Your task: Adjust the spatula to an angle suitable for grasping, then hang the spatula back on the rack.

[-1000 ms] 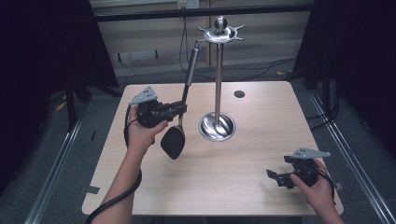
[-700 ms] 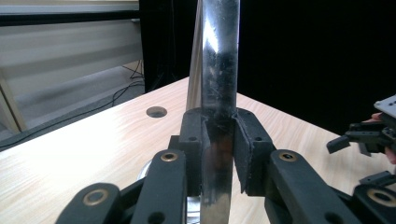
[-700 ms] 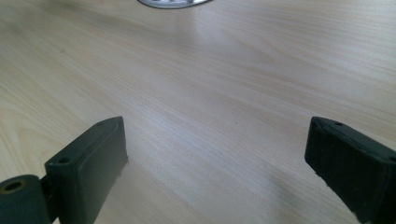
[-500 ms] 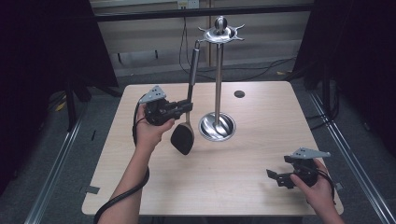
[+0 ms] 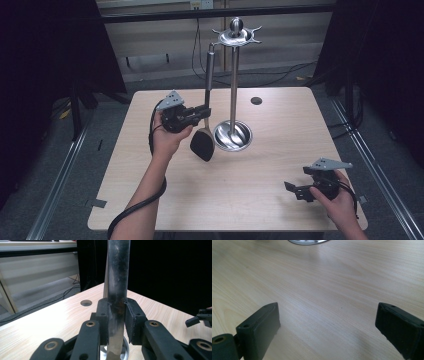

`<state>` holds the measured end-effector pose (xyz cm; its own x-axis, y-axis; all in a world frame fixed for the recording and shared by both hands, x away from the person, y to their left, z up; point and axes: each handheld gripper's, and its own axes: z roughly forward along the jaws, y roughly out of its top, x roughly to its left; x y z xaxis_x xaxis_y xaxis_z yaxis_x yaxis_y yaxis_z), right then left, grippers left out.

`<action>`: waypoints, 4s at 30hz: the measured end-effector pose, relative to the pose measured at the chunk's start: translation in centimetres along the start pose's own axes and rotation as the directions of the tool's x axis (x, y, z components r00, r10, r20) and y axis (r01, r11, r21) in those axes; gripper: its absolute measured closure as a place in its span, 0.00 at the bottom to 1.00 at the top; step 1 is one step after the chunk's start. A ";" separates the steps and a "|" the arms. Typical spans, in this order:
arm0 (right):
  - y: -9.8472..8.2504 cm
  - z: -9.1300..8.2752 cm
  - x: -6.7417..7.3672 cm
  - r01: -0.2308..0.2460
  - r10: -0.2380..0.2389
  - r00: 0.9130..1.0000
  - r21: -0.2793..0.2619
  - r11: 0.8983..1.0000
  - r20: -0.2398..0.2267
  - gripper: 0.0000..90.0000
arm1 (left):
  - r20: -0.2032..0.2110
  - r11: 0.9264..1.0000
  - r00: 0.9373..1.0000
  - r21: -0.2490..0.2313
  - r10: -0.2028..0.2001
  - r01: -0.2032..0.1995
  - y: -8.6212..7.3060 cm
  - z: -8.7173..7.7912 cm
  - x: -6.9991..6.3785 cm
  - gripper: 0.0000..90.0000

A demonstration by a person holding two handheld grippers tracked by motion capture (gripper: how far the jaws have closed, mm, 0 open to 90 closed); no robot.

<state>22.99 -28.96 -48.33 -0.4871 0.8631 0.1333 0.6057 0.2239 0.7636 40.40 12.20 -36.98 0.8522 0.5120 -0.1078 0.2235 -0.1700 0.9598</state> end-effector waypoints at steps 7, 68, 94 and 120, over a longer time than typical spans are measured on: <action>0.0 -0.1 0.0 0.002 -0.002 1.000 -0.008 1.000 0.002 0.06 | -0.023 1.000 1.000 -0.009 0.000 -0.001 -0.1 0.7 -0.1 0.83; 0.2 0.0 0.1 0.002 -0.002 1.000 -0.006 1.000 -0.003 0.06 | -0.049 0.997 0.999 -0.081 -0.009 0.005 -0.8 2.3 0.3 0.40; 0.6 0.2 0.5 0.017 -0.017 1.000 -0.001 1.000 -0.005 0.06 | -0.150 1.000 0.989 -0.020 0.015 -0.018 -3.9 -1.1 -0.2 0.15; 0.5 0.4 0.5 0.021 -0.021 1.000 -0.003 1.000 -0.006 0.06 | -0.185 1.000 0.983 0.003 -0.014 0.015 -7.0 -3.9 0.4 0.13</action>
<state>23.33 -28.21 -48.12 -0.5039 0.8553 0.1210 0.5931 0.2407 0.7683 37.36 16.86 -42.72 0.7464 0.6616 -0.0715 0.2375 -0.1644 0.9574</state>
